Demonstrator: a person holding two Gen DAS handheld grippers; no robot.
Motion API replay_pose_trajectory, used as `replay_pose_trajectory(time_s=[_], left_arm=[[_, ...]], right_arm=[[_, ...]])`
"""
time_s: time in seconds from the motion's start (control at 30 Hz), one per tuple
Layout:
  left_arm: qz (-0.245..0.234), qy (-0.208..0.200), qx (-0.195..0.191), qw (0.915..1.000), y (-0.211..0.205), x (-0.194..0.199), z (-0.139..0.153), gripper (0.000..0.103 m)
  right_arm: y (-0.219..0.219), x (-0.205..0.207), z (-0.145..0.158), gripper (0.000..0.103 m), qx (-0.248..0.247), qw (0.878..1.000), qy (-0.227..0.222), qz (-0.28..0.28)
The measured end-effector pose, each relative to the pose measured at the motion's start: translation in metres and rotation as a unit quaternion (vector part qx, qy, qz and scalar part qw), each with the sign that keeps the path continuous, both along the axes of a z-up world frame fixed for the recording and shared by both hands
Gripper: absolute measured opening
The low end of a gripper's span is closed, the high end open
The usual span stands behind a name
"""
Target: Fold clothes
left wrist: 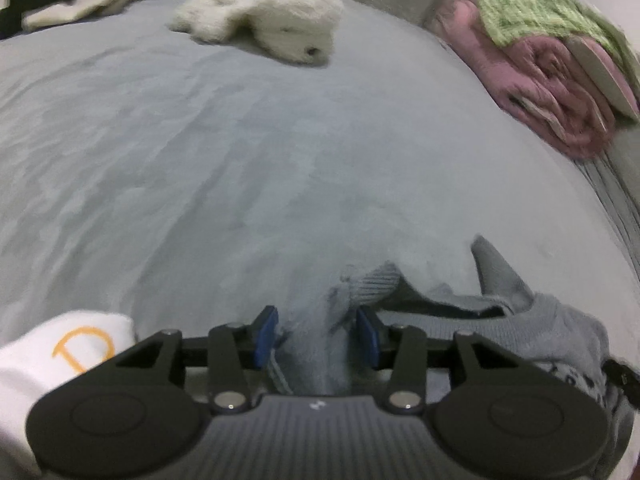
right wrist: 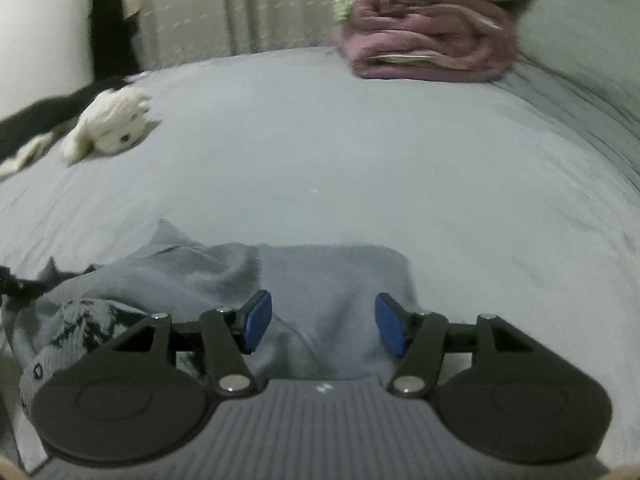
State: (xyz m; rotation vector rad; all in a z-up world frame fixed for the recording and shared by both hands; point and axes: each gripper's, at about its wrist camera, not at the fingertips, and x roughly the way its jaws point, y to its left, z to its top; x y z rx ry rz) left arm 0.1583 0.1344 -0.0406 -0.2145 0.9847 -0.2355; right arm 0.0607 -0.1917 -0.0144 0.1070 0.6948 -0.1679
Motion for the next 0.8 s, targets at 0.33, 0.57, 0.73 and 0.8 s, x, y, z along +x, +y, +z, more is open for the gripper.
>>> replay_pose_trajectory(time_s=[0.33, 0.57, 0.73, 0.8], left_arm=[[-0.054, 0.018, 0.006, 0.9983, 0.009, 0.01, -0.002, 0.032], [-0.078, 0.027, 0.008, 0.9966, 0.01, 0.011, -0.001, 0.031], [-0.096, 0.024, 0.025, 0.9948, 0.005, 0.009, -0.001, 0.023], [-0.099, 0.021, 0.026, 0.9945, 0.004, 0.008, -0.001, 0.011]], right_arm=[[0.02, 0.061, -0.01, 0.061, -0.097, 0.985, 0.062, 0.132], [0.013, 0.076, -0.016, 0.055, -0.094, 0.98, 0.087, 0.152], [0.01, 0.083, -0.026, 0.01, -0.065, 0.98, 0.104, 0.159], [0.014, 0.079, -0.024, 0.005, -0.07, 0.981, 0.096, 0.154]])
